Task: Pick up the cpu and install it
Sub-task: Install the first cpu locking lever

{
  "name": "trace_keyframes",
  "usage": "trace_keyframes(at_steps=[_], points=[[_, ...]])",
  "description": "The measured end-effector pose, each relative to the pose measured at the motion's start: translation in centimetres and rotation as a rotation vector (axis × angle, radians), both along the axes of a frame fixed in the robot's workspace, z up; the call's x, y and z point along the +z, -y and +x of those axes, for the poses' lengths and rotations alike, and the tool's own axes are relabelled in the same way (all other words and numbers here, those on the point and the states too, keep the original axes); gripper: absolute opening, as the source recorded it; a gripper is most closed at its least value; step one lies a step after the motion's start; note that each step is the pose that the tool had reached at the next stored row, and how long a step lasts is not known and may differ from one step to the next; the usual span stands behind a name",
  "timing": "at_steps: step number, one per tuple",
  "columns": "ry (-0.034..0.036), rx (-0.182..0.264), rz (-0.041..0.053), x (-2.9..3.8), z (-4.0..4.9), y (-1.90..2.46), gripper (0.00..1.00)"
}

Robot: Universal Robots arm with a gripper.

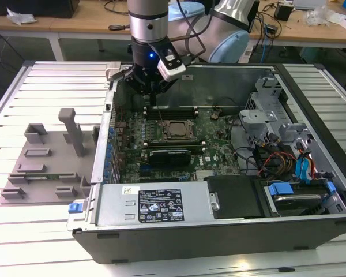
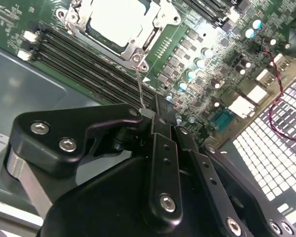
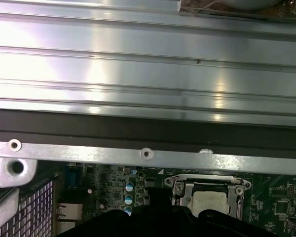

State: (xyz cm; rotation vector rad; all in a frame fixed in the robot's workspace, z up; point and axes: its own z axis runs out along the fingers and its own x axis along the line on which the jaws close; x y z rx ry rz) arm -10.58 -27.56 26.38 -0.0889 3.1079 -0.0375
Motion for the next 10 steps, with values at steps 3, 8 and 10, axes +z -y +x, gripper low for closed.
trace_keyframes(at_steps=[3,8,10], points=[[-0.0002,0.000,0.0000,0.00,0.37,0.00,0.11],[-0.0015,0.000,0.0000,0.00,1.26,0.00,0.11],[-0.0022,0.000,0.0000,0.00,1.59,0.00,0.11]])
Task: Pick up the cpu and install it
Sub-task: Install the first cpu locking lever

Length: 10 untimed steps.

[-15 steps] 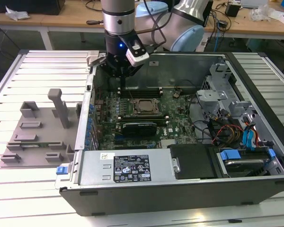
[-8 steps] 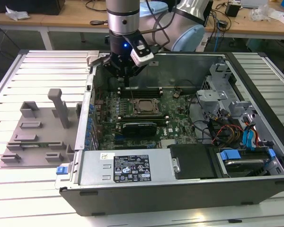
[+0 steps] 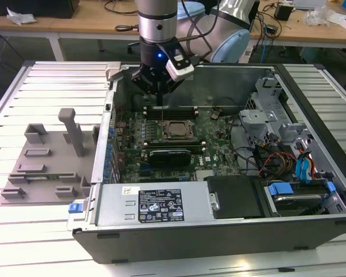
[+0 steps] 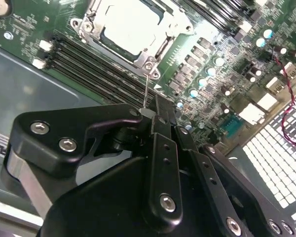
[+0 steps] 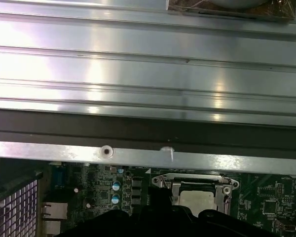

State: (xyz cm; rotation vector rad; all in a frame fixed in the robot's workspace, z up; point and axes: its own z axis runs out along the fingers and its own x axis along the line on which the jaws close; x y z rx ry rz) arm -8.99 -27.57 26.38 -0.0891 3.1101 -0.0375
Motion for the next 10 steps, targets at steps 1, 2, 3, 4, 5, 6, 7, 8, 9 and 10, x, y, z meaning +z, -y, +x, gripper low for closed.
trace_keyframes(at_steps=[1,2,3,4,5,6,7,8,9,10], points=[[-0.0004,0.000,0.0000,0.00,0.21,0.00,0.11],[-0.0012,0.000,0.0000,0.00,0.50,0.00,0.11],[-0.0022,0.000,0.0000,0.00,0.77,0.00,0.11],[-0.0027,0.000,0.0000,0.00,0.93,0.00,0.11],[-0.0031,0.000,0.0000,0.00,1.06,0.00,0.11],[-0.0037,0.000,-0.0001,0.01,1.22,0.00,0.11],[-0.0037,0.000,-0.0001,0.01,1.22,0.00,0.11],[-0.0037,0.000,0.0000,0.00,1.22,0.00,0.11],[-0.0036,0.000,0.0001,0.00,1.23,0.00,0.11],[-0.0036,0.000,0.0001,-0.01,1.22,0.00,0.11]])
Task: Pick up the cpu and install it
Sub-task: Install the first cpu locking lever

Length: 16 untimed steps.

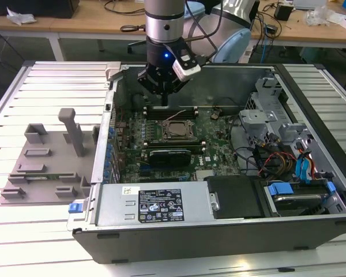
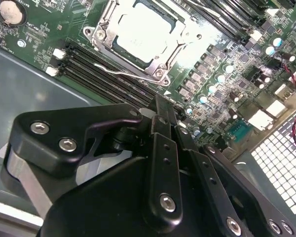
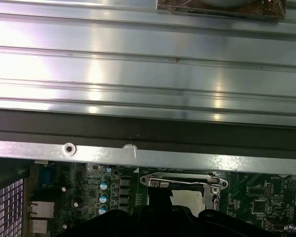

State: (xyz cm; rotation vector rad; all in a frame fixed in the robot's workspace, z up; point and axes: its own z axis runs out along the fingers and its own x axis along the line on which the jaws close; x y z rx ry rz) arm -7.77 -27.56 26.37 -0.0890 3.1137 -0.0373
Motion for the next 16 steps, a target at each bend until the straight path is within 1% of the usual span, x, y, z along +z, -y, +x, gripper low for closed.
trace_keyframes(at_steps=[1,2,3,4,5,8,9,10,12,16], points=[[0.0000,0.000,0.0011,-0.03,-0.05,0.01,0.11],[0.0000,0.000,0.0049,-0.07,-0.08,0.05,0.11],[-0.0001,0.000,0.0160,-0.14,-0.09,0.27,0.11],[0.0000,0.000,0.0226,-0.19,-0.10,0.45,0.11],[0.0000,0.000,0.0343,-0.27,-0.10,0.75,0.11],[-0.0004,-0.001,0.0546,-0.56,-0.07,1.04,0.11],[-0.0010,-0.005,0.0577,-0.69,-0.06,1.08,0.11],[-0.0010,-0.010,0.0589,-0.80,-0.05,1.10,0.11],[-0.0021,-0.015,0.0593,-0.92,0.06,1.13,0.11],[-0.0019,-0.015,0.0596,-0.96,0.07,1.13,0.11]])
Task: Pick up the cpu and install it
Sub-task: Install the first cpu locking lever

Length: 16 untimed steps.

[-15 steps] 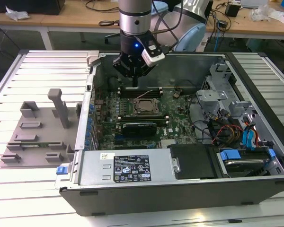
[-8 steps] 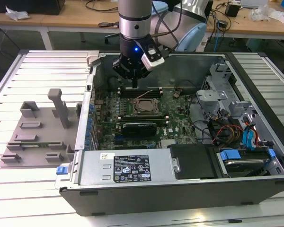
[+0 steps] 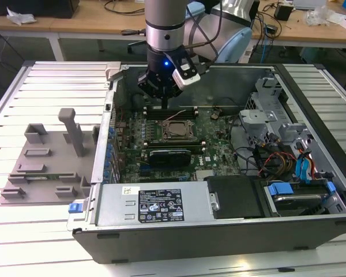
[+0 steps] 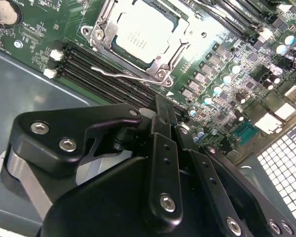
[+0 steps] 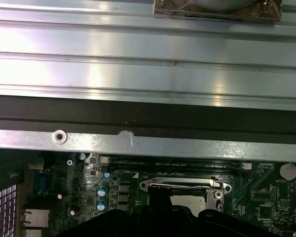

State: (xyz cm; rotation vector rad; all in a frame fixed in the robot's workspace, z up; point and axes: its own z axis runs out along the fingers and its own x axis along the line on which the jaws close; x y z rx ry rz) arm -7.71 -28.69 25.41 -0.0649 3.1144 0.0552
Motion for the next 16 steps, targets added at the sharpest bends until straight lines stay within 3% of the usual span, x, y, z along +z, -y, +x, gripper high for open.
trace_keyframes(at_steps=[10,16], points=[[-0.0002,0.000,0.0046,-1.89,0.03,-0.02,0.11],[-0.0004,0.005,0.0046,-3.27,0.46,-0.49,0.11]])
